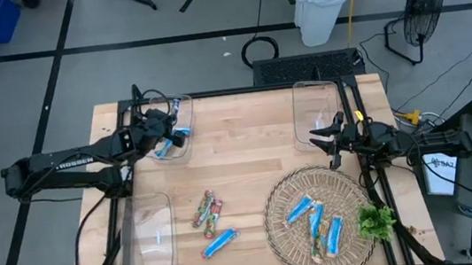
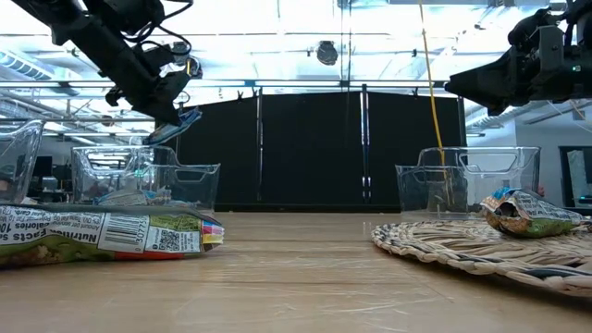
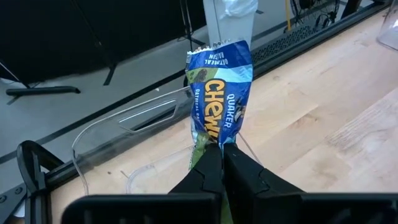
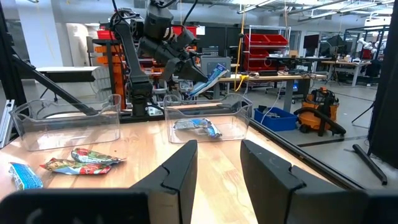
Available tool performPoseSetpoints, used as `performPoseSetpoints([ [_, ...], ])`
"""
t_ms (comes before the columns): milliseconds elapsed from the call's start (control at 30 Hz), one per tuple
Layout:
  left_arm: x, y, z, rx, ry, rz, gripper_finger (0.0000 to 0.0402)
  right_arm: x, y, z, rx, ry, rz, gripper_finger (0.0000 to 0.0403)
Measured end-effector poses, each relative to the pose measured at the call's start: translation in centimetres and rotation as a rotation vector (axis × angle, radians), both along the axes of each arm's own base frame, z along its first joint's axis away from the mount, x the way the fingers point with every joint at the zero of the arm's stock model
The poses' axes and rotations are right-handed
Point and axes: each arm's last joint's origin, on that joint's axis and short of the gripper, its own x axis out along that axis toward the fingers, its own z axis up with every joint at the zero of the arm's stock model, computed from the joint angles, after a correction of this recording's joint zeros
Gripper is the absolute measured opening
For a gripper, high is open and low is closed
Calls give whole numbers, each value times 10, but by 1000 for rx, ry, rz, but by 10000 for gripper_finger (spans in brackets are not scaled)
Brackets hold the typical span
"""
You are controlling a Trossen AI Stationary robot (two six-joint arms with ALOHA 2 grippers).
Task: Pick and place Granola Bars by type
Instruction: Put the blue granola bar into the top left transparent bin
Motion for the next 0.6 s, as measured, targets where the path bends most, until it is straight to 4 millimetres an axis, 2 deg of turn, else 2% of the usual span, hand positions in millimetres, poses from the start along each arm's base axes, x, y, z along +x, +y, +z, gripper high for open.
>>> performPoseSetpoints([
  [133,0,0,0,0,-1,0,22,0,0,0,0,0,0,114],
  [300,0,0,0,-1,-1,0,7,0,0,0,0,0,0,114],
  [467,0,0,0,-2,0,0,20,0,0,0,0,0,0,114],
  [600,0,0,0,-2,1,0,7,0,0,0,0,0,0,114],
])
